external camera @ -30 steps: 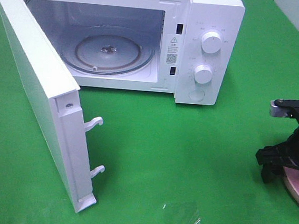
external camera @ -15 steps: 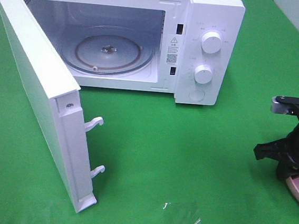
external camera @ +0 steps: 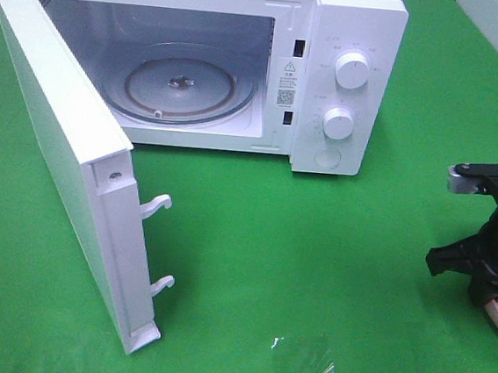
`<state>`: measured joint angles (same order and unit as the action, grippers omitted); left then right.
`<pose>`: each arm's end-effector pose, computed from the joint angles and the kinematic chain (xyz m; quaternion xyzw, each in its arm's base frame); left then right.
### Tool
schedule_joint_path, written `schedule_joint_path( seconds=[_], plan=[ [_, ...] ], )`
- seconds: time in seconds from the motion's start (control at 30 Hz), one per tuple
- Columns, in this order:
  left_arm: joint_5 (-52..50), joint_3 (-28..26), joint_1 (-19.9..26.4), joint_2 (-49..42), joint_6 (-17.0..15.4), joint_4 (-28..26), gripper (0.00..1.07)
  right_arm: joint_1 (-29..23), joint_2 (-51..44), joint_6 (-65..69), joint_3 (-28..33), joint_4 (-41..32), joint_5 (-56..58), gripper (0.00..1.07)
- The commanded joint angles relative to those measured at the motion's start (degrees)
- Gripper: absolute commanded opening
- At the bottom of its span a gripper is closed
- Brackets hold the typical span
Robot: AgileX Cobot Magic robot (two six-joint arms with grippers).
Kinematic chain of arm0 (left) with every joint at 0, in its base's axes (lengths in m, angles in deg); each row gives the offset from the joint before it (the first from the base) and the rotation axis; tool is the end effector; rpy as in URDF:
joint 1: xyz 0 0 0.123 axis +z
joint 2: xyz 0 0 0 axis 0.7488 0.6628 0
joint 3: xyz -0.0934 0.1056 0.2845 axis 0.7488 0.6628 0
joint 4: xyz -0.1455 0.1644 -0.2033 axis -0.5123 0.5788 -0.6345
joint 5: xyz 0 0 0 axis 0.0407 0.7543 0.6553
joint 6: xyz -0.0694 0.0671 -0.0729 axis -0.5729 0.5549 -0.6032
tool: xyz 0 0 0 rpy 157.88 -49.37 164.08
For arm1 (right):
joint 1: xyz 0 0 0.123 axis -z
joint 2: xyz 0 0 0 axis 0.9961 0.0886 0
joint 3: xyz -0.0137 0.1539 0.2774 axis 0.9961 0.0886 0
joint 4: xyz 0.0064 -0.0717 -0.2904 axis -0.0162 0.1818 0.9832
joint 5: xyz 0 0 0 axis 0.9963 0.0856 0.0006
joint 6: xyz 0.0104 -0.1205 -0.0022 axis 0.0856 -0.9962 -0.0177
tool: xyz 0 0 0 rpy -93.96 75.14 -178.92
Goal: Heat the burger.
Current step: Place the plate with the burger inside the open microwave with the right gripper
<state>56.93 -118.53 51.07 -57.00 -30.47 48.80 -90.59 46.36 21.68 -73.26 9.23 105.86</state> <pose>0.0278 -0.0155 0.2930 0.0358 0.8453 -0.0361 0.5319 0.3106 0.0221 0.0811 -0.0567 0.9937 -0.0326 0.0912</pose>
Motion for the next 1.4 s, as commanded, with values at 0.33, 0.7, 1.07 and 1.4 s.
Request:
schedule_joint_path(
  seconds=[0.33, 0.7, 1.07, 1.4],
  plan=[
    [0.0, -0.1, -0.3, -0.9, 0.0, -0.1, 0.96, -7.8, -6.0, 14.4, 0.6, 16.6, 7.2, 0.0],
    [0.0, -0.1, -0.3, -0.9, 0.0, -0.1, 0.96, -14.2, -9.6, 19.2, 0.6, 24.4, 13.5, 0.0],
    [0.0, -0.1, -0.3, -0.9, 0.0, -0.1, 0.96, -21.3, -15.5, 18.7, 0.6, 27.1, 19.0, 0.0],
    [0.0, -0.1, -0.3, -0.9, 0.0, -0.1, 0.96, -29.3, -21.7, 17.6, 0.6, 29.4, 25.7, 0.0]
  ],
)
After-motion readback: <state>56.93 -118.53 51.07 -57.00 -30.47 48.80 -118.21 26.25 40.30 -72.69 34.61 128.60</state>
